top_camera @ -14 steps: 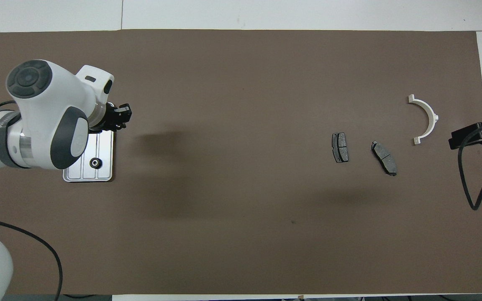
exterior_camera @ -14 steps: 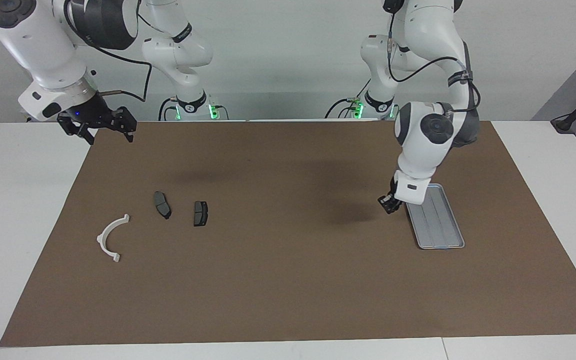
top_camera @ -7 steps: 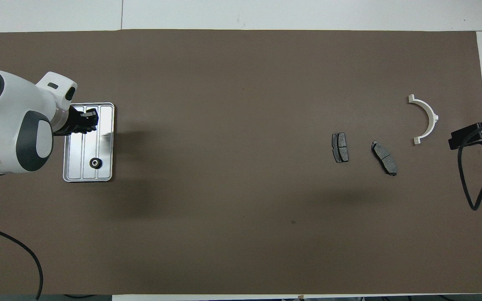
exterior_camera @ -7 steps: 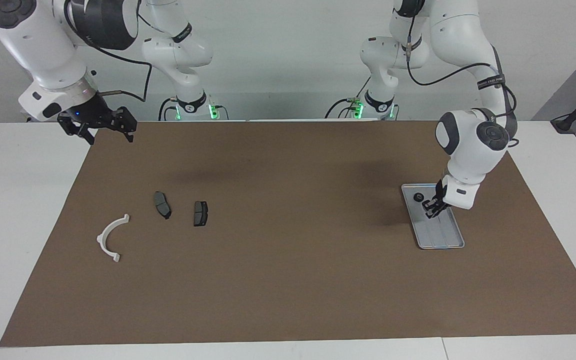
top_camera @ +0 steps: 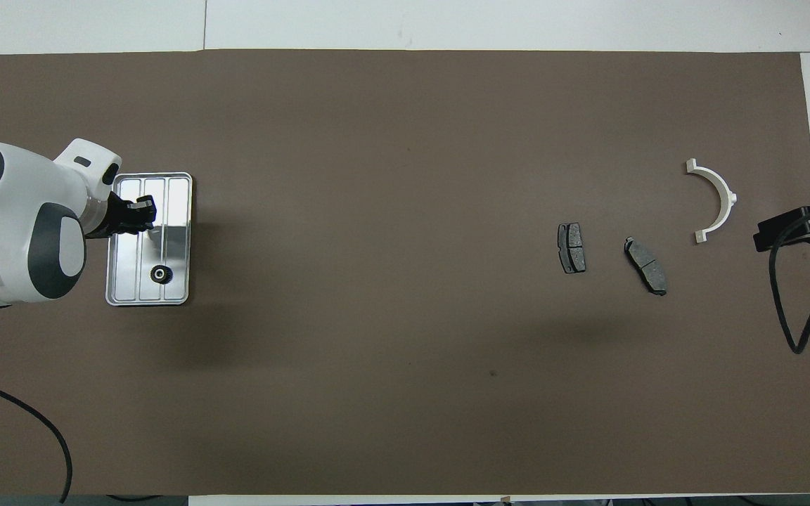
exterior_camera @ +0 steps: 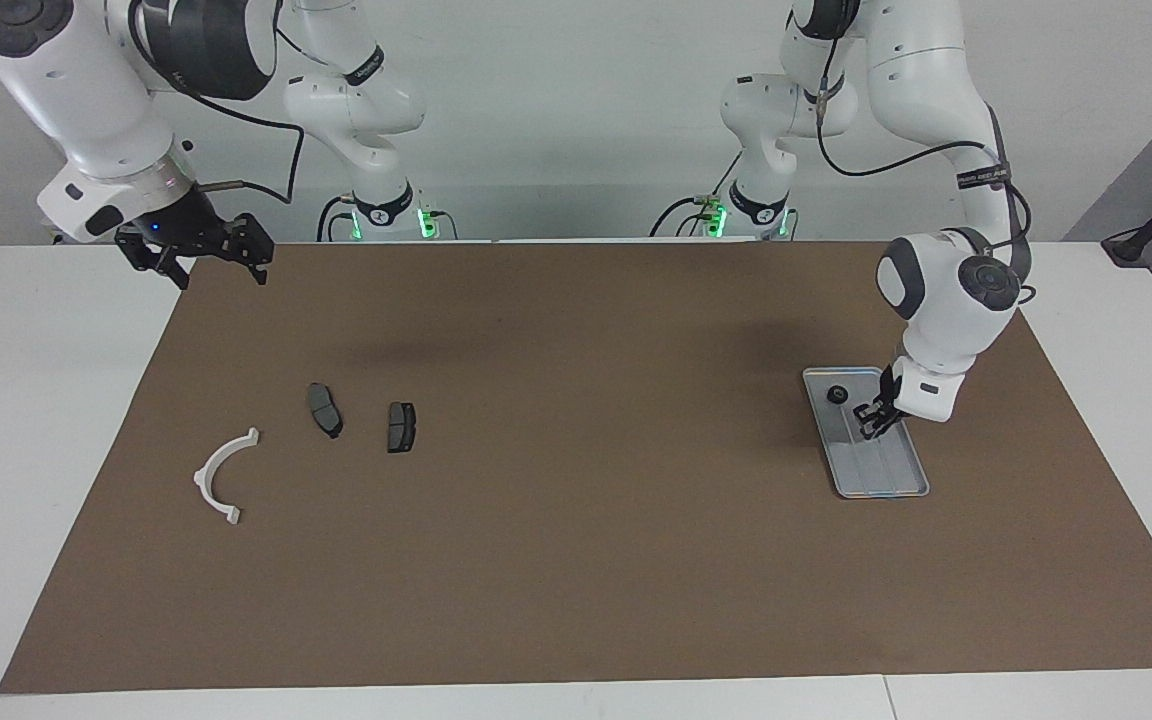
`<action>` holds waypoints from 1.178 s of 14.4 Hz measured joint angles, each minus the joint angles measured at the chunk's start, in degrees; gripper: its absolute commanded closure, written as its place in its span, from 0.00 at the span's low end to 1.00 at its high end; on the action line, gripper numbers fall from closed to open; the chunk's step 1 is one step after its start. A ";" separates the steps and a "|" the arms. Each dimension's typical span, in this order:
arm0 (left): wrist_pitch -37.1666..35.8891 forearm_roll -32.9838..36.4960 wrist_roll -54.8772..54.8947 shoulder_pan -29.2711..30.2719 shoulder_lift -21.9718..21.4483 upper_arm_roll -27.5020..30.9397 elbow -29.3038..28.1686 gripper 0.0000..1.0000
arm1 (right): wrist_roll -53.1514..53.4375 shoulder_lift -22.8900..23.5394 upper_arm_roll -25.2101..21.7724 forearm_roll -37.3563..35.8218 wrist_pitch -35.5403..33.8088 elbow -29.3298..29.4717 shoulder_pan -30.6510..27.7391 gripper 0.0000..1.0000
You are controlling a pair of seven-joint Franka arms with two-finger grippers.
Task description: Pick bearing gear from pile to tray
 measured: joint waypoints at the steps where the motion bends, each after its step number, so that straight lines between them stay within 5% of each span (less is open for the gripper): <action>1: 1.11 0.00 0.16 0.16 0.29 -0.03 -0.63 1.00 | 0.00 0.00 0.00 0.00 0.00 -0.01 0.00 0.00; 3: 3.07 -0.01 1.04 0.30 0.79 -0.03 -1.92 1.00 | 0.00 -0.01 0.00 0.00 0.00 -0.02 0.00 0.00; 4: 3.31 -0.02 1.26 0.30 0.69 -0.04 -2.07 0.89 | 0.00 -0.01 0.00 0.00 0.00 -0.02 0.00 0.00; 5: 3.36 -0.02 1.37 0.31 0.69 -0.04 -2.10 0.54 | 0.00 -0.01 0.00 0.00 0.00 -0.02 0.00 0.00; 6: 3.38 -0.02 1.46 0.31 0.69 -0.04 -2.11 0.09 | 0.00 -0.02 0.00 0.00 0.00 -0.02 0.00 0.00; 7: 3.41 -0.02 1.57 0.31 0.69 -0.04 -2.13 0.00 | 0.00 -0.02 -0.01 0.00 0.00 -0.03 0.00 0.00; 13: 2.55 -0.02 1.82 0.33 0.32 -0.06 -0.88 0.00 | 0.00 -0.06 -0.07 0.00 0.00 -0.05 -0.02 0.00; 17: -11.80 -0.03 1.82 0.40 -4.30 0.16 5.93 0.00 | 0.00 -0.09 -0.07 0.00 0.00 -0.09 -0.02 0.00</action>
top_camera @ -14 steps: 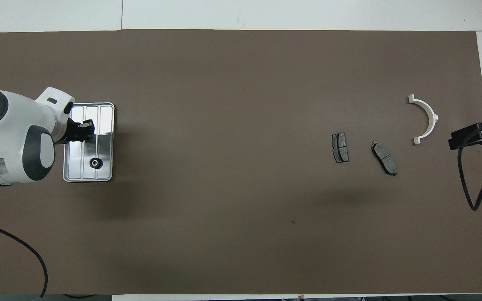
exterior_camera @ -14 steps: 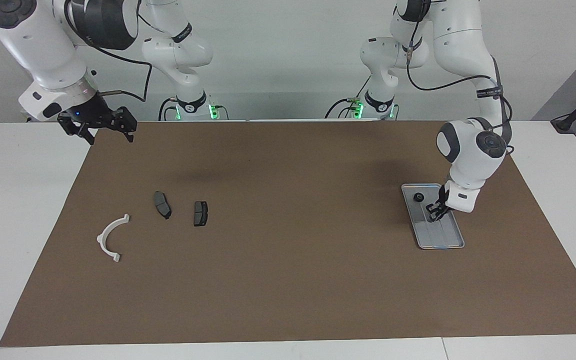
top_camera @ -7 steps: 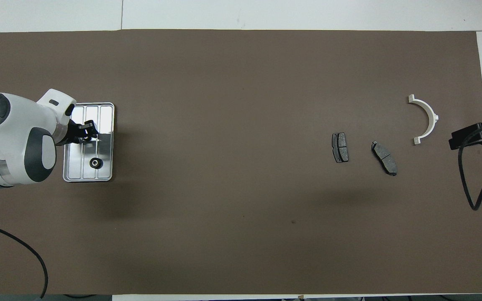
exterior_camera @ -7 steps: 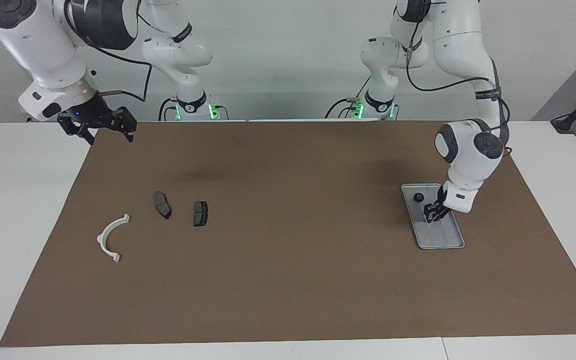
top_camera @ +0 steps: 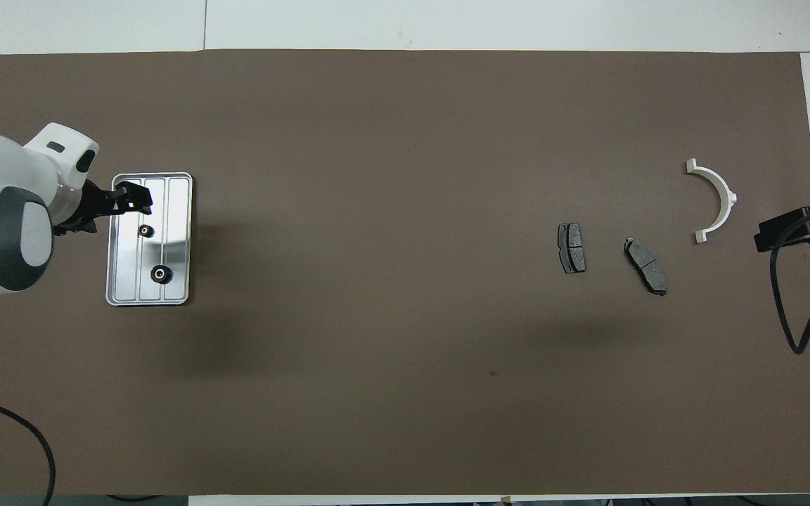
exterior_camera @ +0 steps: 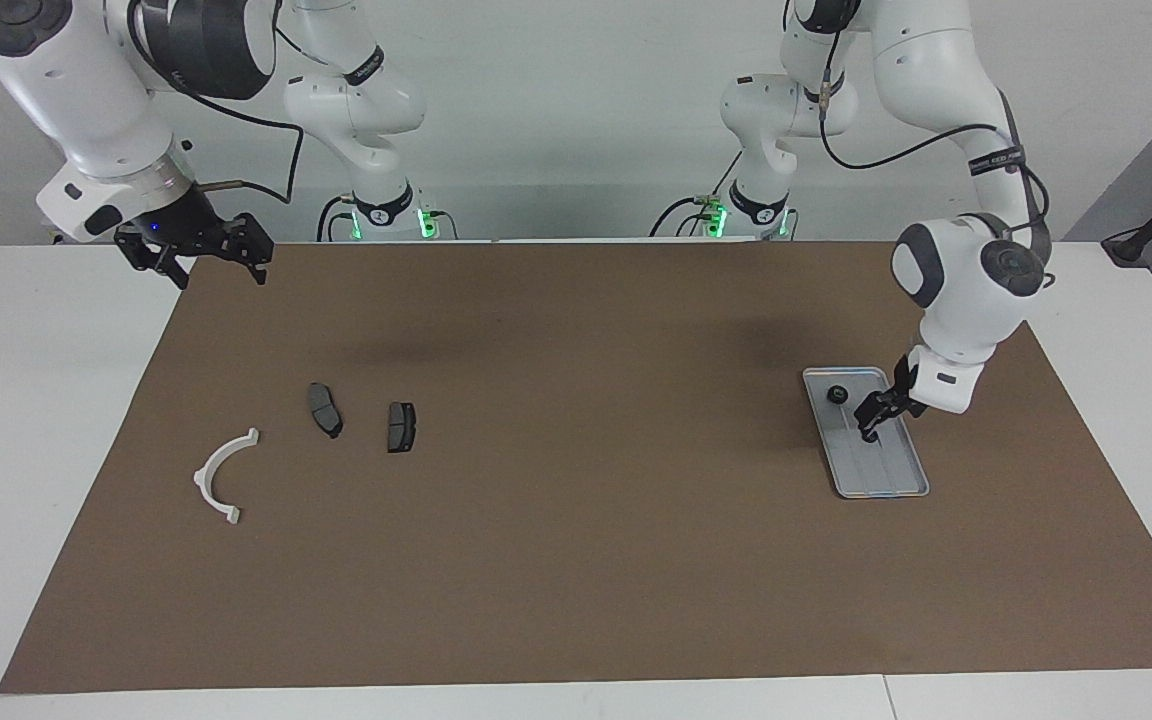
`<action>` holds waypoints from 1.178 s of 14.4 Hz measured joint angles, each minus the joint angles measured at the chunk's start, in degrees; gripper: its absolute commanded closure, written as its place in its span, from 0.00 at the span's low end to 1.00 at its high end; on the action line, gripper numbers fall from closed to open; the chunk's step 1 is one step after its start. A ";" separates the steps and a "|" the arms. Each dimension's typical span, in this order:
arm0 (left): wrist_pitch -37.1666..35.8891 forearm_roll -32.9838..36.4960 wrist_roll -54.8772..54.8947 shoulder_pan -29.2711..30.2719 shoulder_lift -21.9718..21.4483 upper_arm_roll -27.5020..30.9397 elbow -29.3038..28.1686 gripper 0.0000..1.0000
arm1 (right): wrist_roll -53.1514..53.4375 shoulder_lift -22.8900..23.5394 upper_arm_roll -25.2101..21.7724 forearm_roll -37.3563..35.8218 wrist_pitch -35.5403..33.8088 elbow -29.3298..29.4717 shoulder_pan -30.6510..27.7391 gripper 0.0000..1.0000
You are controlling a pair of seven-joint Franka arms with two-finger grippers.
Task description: Pick bearing gear from pile to tray
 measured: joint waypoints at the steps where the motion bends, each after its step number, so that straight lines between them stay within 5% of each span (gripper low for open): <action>1: -5.40 0.00 0.00 0.00 -2.29 0.03 2.07 0.00 | 0.00 -0.01 0.00 0.00 0.00 -0.01 0.00 0.00; 4: -17.74 0.00 0.00 0.18 -9.68 0.28 5.27 0.00 | 0.00 -0.04 0.00 0.00 0.00 -0.05 0.00 0.00; 9: -28.42 0.00 0.04 0.70 -18.64 0.27 5.34 0.00 | 0.00 -0.07 -0.02 0.00 0.00 -0.08 0.00 0.00; 14: -28.33 0.00 0.10 5.95 -18.06 -5.42 5.51 0.00 | 0.00 -0.12 -0.02 0.00 0.00 -0.08 0.00 0.00; 17: -29.54 0.00 0.14 10.42 -14.51 -9.31 10.63 0.00 | 0.00 -0.12 -0.01 0.00 0.00 -0.08 0.03 0.00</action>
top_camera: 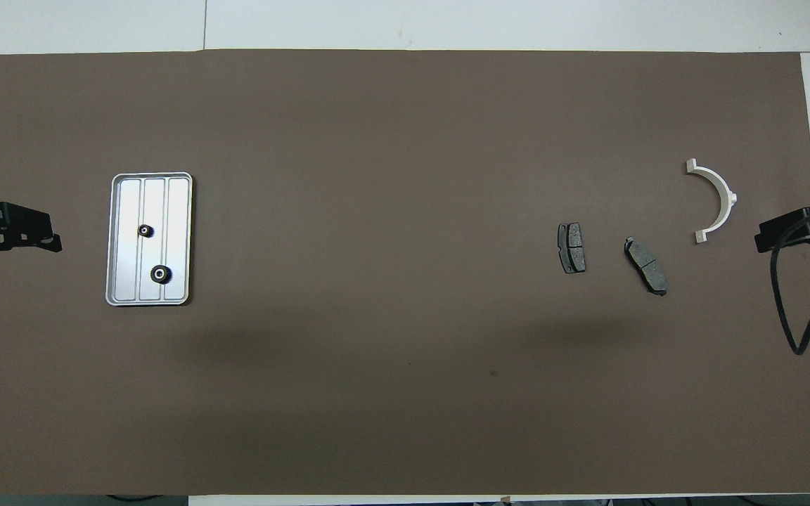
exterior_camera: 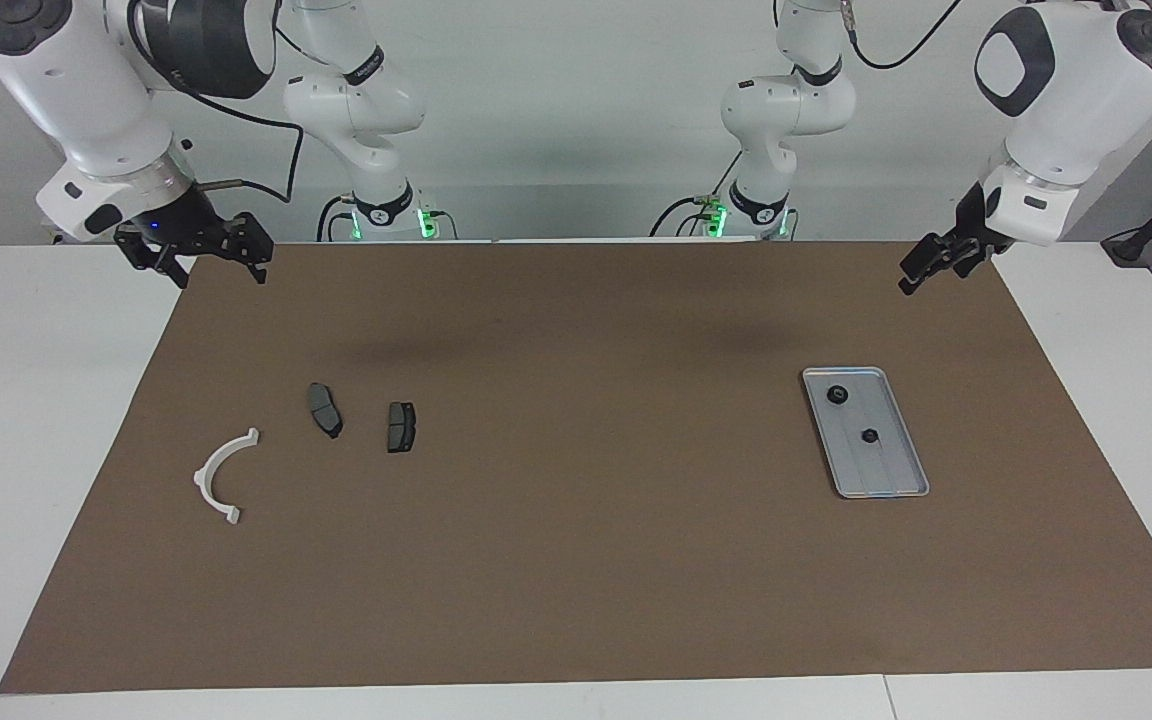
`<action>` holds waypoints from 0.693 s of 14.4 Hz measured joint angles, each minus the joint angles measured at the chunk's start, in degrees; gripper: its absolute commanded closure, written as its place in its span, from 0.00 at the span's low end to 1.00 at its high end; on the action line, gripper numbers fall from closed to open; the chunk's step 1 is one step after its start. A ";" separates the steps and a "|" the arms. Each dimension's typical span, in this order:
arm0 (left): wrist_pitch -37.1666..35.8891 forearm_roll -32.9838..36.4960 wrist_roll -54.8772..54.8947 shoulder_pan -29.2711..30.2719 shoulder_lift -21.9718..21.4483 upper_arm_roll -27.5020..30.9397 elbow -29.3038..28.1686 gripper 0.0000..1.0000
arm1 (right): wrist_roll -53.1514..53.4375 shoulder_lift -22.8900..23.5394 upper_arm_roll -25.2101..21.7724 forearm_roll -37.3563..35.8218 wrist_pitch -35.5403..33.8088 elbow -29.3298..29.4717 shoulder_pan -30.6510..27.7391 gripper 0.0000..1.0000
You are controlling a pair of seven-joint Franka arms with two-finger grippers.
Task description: Pick bearing gear from pile to tray
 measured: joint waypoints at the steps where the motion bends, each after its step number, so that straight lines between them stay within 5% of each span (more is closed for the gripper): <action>1: -0.12 0.00 0.01 0.71 0.75 -0.68 1.24 0.00 | 0.00 0.00 0.00 0.00 0.00 0.00 0.01 0.00; 10: 0.48 0.00 0.08 0.84 1.50 -2.14 3.53 0.00 | 0.00 0.00 0.07 0.00 0.03 0.00 0.18 0.00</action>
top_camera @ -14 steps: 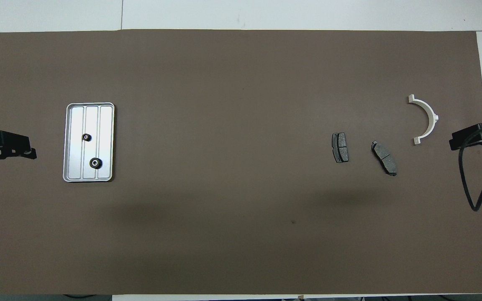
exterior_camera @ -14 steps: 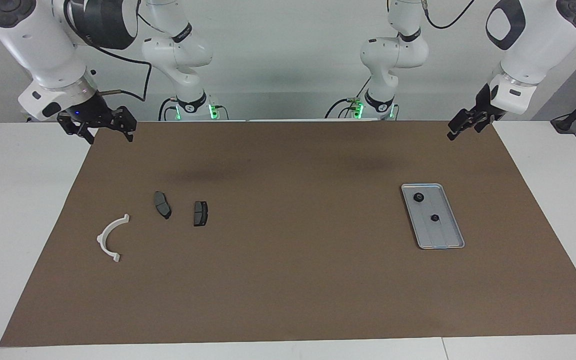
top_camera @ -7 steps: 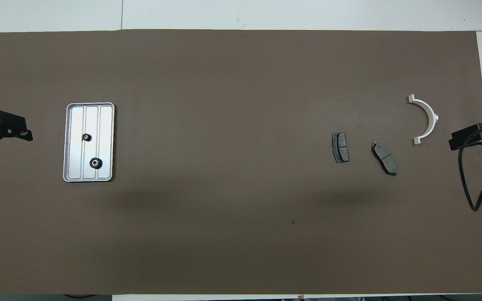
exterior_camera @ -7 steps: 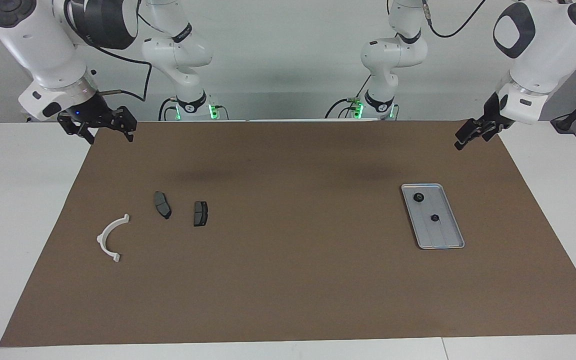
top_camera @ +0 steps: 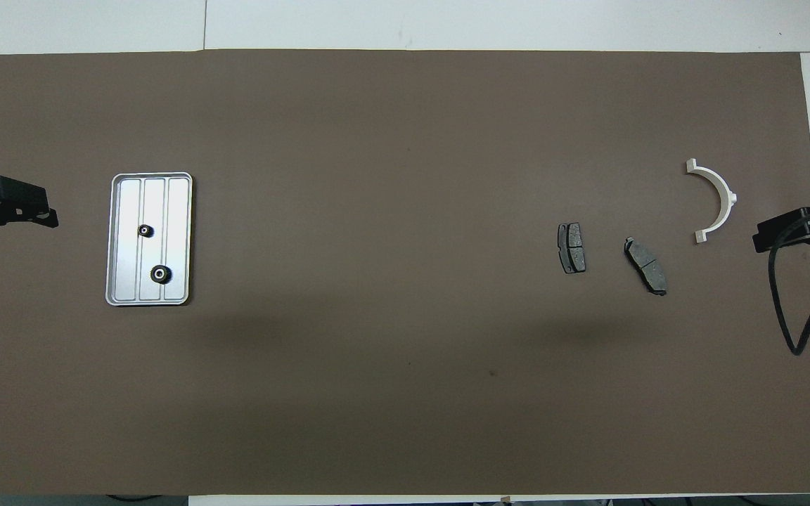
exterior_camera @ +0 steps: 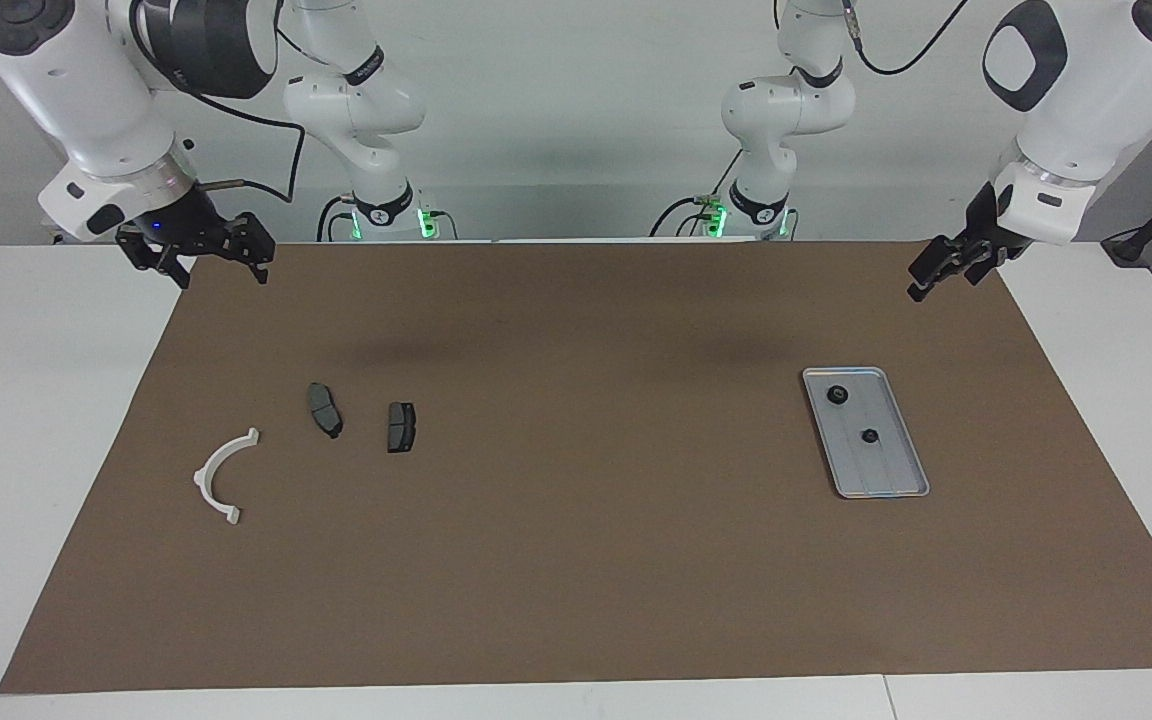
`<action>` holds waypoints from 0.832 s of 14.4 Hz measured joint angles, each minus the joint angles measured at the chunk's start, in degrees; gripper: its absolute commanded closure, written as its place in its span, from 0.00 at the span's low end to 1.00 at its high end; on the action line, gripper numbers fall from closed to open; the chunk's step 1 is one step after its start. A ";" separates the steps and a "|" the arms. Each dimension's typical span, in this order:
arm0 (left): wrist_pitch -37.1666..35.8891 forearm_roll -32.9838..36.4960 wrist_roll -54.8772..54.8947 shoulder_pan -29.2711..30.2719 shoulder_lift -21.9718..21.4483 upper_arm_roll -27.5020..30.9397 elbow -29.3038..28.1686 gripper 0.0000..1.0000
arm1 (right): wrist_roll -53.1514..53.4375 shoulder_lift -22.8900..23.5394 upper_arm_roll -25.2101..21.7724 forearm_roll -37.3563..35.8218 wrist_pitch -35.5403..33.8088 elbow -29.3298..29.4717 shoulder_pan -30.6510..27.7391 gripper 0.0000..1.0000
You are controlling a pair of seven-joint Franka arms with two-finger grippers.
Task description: Pick bearing gear from pile to tray
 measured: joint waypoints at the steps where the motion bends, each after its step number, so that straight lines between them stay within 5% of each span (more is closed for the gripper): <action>1: 0.05 0.00 0.00 0.00 0.00 -0.10 0.11 0.00 | 0.00 0.00 0.00 0.00 0.00 0.00 0.01 0.00; 12: 0.66 0.00 0.08 -0.09 0.01 -0.50 0.16 0.00 | 0.00 0.00 0.00 0.00 0.00 0.00 0.01 0.00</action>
